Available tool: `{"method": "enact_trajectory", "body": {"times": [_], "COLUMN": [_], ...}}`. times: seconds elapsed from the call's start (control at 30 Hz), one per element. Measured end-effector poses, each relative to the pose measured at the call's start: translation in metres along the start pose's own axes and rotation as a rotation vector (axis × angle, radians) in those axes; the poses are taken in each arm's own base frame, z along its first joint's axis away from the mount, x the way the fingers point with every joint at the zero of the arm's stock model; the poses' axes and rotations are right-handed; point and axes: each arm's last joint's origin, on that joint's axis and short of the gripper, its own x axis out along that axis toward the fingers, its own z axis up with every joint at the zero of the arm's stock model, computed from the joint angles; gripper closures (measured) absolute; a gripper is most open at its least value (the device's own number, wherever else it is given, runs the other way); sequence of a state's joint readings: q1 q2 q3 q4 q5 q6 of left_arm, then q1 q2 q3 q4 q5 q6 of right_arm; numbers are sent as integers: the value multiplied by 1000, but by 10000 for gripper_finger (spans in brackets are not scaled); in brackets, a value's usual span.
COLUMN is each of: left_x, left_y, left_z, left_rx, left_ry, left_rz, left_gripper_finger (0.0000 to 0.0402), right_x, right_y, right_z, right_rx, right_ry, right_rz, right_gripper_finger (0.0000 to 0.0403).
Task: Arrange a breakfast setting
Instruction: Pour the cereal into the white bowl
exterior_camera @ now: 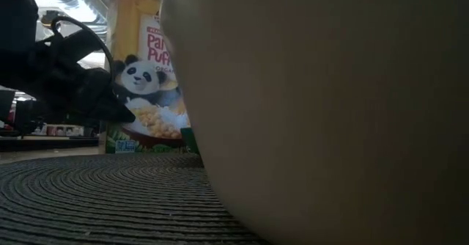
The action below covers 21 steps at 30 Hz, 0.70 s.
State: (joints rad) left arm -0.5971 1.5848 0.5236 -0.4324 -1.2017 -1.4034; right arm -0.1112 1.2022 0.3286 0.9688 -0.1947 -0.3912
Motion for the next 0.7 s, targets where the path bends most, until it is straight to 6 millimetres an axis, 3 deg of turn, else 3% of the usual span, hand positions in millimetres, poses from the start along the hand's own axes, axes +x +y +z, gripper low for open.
{"method": "enact_trajectory", "body": {"times": [0.4,0.7], "left_x": [0,13], "left_y": [-5,-8], "left_z": [2,8], "left_rx": [29,-30], "left_ry": [-40,-29], "left_rz": [-18,19], "left_gripper_finger": [44,44], "right_x": [0,0], "right_y": [0,0], "right_z": [0,0], "right_rx": [0,0], "right_ry": [0,0], "right_rz": [0,0], "right_gripper_finger": [403,403]}}
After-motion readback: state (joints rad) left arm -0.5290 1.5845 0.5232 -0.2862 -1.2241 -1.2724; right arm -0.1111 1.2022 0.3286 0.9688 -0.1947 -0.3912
